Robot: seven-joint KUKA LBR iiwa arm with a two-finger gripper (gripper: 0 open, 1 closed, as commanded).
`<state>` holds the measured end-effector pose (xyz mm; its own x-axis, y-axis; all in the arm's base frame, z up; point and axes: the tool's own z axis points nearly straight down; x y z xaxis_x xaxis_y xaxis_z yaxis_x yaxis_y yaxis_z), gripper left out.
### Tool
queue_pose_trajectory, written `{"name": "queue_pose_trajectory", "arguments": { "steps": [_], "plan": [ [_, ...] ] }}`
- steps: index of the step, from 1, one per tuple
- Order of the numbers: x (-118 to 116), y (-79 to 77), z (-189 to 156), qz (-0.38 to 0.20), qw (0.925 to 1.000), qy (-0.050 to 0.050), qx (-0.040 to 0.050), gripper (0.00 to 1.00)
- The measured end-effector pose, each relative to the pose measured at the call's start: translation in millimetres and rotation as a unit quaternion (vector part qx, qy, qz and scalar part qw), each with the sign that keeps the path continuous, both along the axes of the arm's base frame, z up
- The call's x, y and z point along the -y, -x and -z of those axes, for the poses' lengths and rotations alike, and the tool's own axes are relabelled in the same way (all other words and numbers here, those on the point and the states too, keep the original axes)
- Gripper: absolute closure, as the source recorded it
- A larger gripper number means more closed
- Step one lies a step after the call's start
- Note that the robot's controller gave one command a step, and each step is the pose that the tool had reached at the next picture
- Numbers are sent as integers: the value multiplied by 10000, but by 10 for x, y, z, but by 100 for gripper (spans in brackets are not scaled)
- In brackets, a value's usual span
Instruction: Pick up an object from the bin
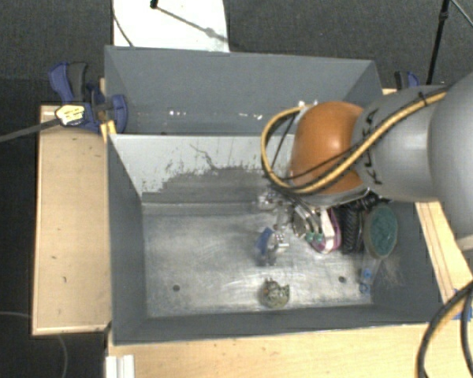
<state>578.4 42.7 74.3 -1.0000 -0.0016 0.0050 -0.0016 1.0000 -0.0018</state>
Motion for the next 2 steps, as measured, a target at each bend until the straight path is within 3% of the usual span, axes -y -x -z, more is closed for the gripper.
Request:
{"name": "queue_pose_trajectory", "arguments": {
  "steps": [1,2],
  "plan": [
    [93,44,-3,425,9991,-36,34,0],
    [97,33,-27,439,9990,-35,55,100]
  ]
}}
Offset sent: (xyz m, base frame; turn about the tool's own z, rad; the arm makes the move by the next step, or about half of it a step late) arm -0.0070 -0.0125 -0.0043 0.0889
